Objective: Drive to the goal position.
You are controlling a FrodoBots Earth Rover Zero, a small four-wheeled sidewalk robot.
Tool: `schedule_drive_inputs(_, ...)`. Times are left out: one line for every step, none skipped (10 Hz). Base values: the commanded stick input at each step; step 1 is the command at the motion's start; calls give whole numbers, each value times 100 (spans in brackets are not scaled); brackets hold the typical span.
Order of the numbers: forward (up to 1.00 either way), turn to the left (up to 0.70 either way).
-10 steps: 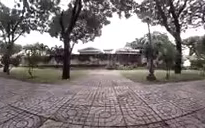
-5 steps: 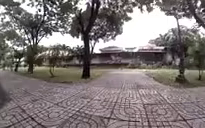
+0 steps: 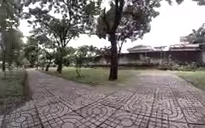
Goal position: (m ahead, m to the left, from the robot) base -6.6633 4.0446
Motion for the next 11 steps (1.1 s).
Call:
schedule_drive_inputs(70,27)
schedule_drive_inputs(70,27)
schedule_drive_inputs(70,19)
schedule_drive_inputs(70,0)
schedule_drive_inputs(70,0)
schedule_drive_inputs(70,0)
schedule_drive_inputs(70,0)
schedule_drive_inputs(70,-24)
schedule_drive_inputs(70,-27)
schedule_drive_inputs(70,-23)
schedule_drive_inputs(70,-10)
